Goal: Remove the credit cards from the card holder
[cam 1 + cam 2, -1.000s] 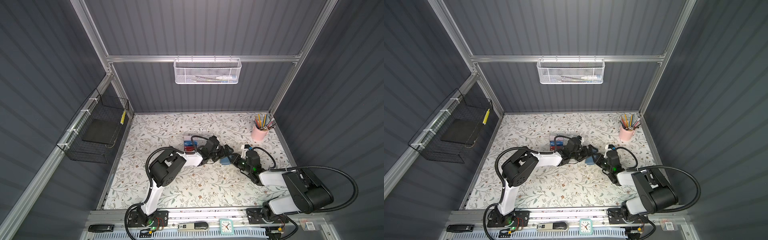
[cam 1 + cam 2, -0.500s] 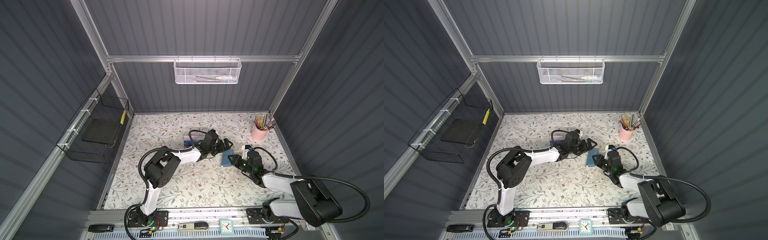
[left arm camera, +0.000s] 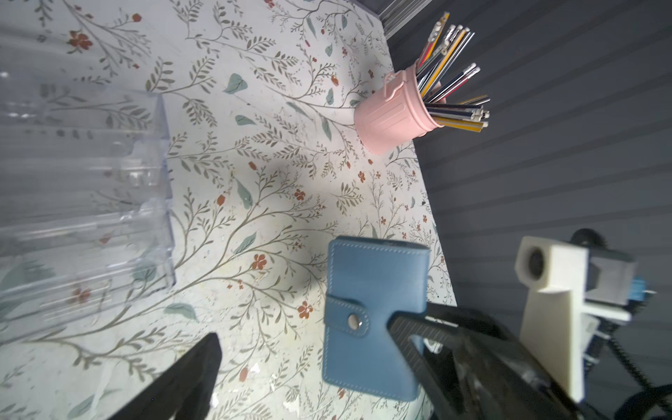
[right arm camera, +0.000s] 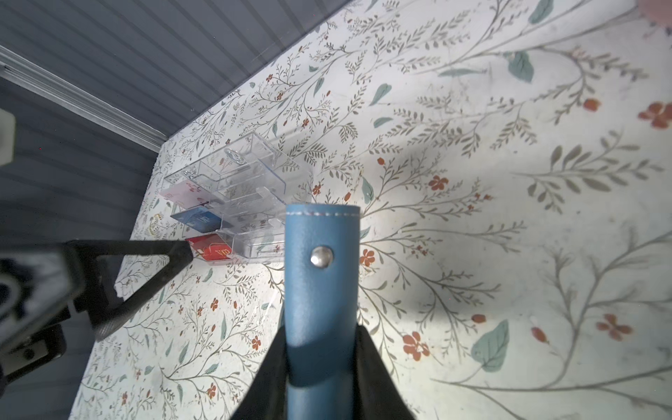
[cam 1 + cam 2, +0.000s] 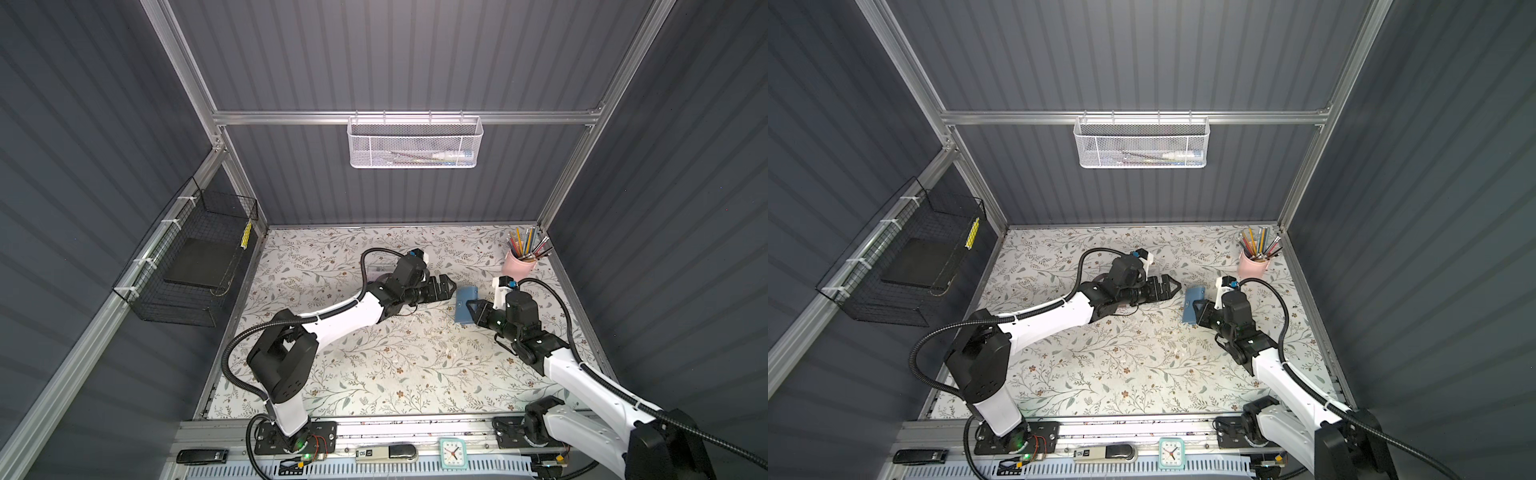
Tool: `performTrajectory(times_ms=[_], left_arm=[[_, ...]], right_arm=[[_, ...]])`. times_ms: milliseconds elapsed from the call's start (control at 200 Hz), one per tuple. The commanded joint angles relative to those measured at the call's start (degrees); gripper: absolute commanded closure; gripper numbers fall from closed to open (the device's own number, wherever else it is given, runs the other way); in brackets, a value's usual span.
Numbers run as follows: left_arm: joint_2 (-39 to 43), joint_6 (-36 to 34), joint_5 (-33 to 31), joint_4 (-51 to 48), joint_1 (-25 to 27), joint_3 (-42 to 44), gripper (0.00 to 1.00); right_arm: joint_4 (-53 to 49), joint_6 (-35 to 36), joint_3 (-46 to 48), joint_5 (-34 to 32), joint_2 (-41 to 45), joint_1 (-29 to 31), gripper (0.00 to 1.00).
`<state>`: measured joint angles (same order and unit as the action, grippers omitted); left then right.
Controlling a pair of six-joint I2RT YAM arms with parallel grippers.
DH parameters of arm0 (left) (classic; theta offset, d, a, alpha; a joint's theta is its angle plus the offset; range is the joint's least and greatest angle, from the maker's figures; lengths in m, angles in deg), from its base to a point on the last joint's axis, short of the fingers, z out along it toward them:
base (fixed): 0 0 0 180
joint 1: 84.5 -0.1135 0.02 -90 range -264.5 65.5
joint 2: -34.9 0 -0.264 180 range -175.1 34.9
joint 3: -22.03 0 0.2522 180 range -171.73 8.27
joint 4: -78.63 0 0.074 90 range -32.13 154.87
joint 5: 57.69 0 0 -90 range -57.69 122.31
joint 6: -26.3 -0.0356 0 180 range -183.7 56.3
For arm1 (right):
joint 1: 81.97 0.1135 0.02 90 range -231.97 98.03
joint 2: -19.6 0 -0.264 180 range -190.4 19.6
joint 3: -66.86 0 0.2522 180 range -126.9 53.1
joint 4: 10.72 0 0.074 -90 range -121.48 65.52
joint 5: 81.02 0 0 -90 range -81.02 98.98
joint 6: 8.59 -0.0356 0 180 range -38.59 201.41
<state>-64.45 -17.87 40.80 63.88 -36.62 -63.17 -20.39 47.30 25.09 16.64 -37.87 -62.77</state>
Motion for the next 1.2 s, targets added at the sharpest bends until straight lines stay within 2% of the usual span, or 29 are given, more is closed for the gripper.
performTrajectory(times_ms=[0, 150, 285, 465, 905, 1196], left_arm=[[1.6, -2.6, -0.9, -4.3, -0.5, 1.8, 0.0], [3.3, -2.9, -0.9, -4.8, -0.4, 3.2, 0.0], [6.0, -1.8, -2.8, -3.0, -0.5, 7.5, 0.0], [10.2, -0.4, -5.2, -0.8, -0.4, 11.7, 0.0], [6.1, 5.0, -2.2, 9.2, 0.1, 14.1, 0.0], [2.0, 6.8, -2.3, 12.4, 1.9, 12.6, 0.05]], right_arm=[[-4.3, 6.2, -5.5, -1.7, 0.3, 0.9, 1.0], [-8.5, 11.0, -12.2, -4.6, -2.4, 3.6, 1.0], [-7.5, 13.5, -12.5, -9.9, -4.8, 8.0, 1.0], [-6.2, 15.3, -11.7, -12.5, -5.8, 10.5, 1.0], [-3.3, 14.9, -8.8, -11.4, -4.8, 11.8, 1.0], [-3.3, 14.7, -8.6, -11.2, -4.3, 11.9, 1.0]])
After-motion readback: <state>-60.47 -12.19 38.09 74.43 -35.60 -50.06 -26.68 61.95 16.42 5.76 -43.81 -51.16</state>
